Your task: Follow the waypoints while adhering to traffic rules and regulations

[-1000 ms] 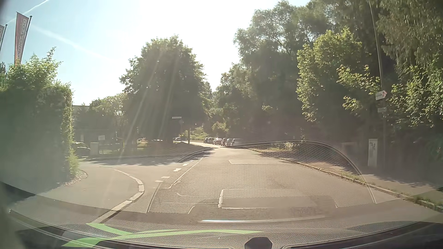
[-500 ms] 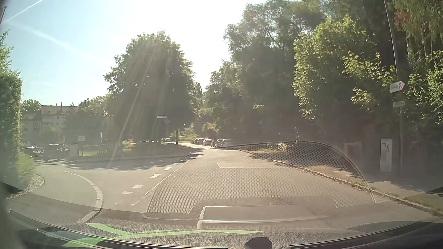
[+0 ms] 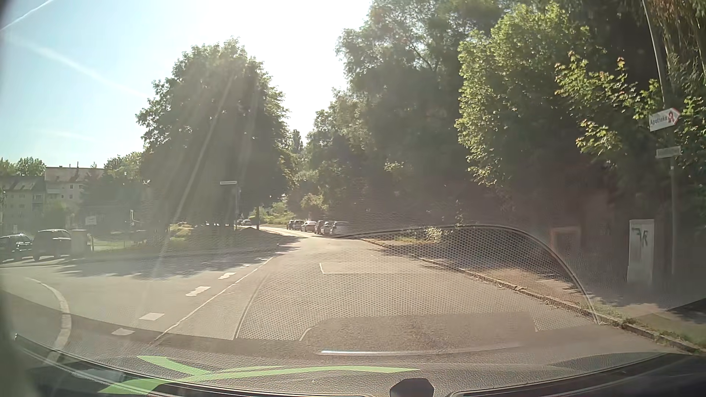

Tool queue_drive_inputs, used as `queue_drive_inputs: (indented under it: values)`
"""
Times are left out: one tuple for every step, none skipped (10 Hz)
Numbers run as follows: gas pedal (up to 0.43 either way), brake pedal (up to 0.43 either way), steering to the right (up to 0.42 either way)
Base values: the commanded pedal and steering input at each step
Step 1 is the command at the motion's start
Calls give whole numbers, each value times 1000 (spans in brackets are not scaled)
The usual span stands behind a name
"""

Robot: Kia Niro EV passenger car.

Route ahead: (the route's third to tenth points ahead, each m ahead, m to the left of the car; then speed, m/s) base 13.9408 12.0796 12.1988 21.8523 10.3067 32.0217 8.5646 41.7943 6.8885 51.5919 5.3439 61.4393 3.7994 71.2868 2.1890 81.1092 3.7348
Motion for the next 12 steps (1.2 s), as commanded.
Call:
queue_drive_inputs:
  values:
    - [0,0,101]
    - [0,0,102]
    - [0,0,101]
    - [0,0,100]
    - [0,0,100]
    - [0,0,100]
    - [0,0,94]
    - [0,0,88]
    - [0,0,81]
    - [0,0,78]
    - [0,6,76]
    - [0,18,75]
